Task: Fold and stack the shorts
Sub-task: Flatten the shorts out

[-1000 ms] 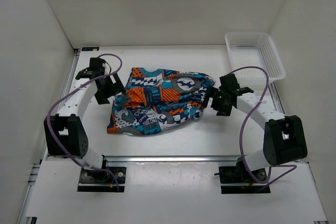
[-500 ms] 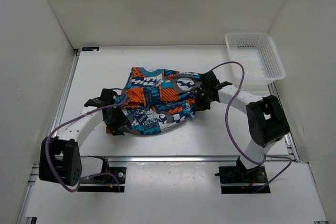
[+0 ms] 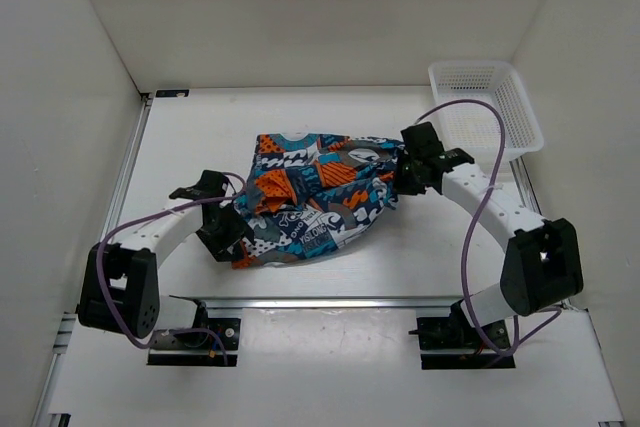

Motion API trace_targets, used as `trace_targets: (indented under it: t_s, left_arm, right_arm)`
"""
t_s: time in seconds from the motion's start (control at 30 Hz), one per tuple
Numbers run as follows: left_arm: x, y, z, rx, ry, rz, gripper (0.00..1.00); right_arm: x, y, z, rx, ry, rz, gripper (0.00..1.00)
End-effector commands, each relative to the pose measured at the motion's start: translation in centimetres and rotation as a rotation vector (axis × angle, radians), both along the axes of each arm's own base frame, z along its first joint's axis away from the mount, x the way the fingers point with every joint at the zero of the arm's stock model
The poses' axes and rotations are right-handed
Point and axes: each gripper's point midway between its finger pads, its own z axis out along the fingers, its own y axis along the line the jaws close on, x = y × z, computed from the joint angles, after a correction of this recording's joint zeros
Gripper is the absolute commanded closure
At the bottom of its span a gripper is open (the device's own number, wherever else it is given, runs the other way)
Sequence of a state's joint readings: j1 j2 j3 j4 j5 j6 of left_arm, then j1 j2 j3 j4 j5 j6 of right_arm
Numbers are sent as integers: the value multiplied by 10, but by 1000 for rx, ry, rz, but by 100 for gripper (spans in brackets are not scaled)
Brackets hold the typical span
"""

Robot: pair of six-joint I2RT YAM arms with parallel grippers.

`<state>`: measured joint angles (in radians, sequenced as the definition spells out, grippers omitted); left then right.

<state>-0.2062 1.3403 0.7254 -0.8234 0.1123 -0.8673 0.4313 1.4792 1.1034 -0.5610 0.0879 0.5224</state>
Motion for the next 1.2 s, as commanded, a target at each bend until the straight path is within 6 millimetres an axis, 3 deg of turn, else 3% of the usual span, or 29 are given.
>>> trace_targets:
  t_s: [0.0,0.03,0.1,0.23,0.37,0.4,0.43,0.47,0.53,0.63,0.67,0.73,0.77,0.8,0.83,0.87,0.9,0.93,0.97,1.1,1.17]
  left_arm:
    - [7,-1,5,-8,-48,27,24]
    - [5,1,-2,11,-19,29,1]
    - [12,-7,-2,8,-30,0,0]
    - [8,-29,-14,-1,23,-59,0]
    - [5,-51,-19,1,46,-112,24]
    - [3,-54,-19,2,46,-125,54]
    - [4,-60,-18,0,40,-145,77]
    - [12,-63,-14,-2,20,-175,90]
    - [10,-61,-6,27,33,-198,90]
    - [41,-52,48,85,-118,-164,90]
    - [56,-51,84,86,-192,-156,90]
    - [81,-43,141,74,-354,-135,90]
    - [101,-45,193,49,-490,-146,90]
    - [113,-42,219,56,-556,-140,90]
    - [121,-39,244,57,-602,-141,90]
    - [135,-29,305,58,-741,-118,90]
    - [146,-24,316,81,-747,-113,90]
    - [142,-17,329,94,-740,-113,90]
    - [144,-8,369,94,-840,-93,90]
    - [129,15,407,86,-939,-47,90]
    - [122,27,406,93,-943,-19,90]
  right_arm:
    - [0,-30,1,-80,-3,-40,100]
    - [0,-31,1,-86,-5,-31,100]
    - [0,-30,-3,-73,13,-28,100]
    - [2,-29,-9,-82,33,-28,100]
    - [5,-31,-6,-78,25,-37,100]
    - [5,-31,-6,-78,25,-37,100]
    - [3,-32,-7,-81,34,-37,100]
    - [3,-32,-7,-81,34,-37,100]
    - [-1,-39,-4,-97,37,-25,100]
    - [8,-47,23,-99,-22,-32,100]
    - [8,-49,32,-109,-35,-29,100]
    - [29,-48,69,-38,-111,-18,100]
    - [34,-46,88,-2,-139,-2,100]
    - [54,-39,126,44,-214,4,100]
    - [62,-39,147,65,-248,4,100]
    - [64,-39,162,60,-255,11,100]
    - [70,-36,174,63,-270,26,100]
    - [76,-34,210,81,-348,26,100]
    - [73,-35,220,84,-358,26,100]
    - [51,-29,259,137,-433,90,100]
    - [31,-31,269,145,-453,112,100]
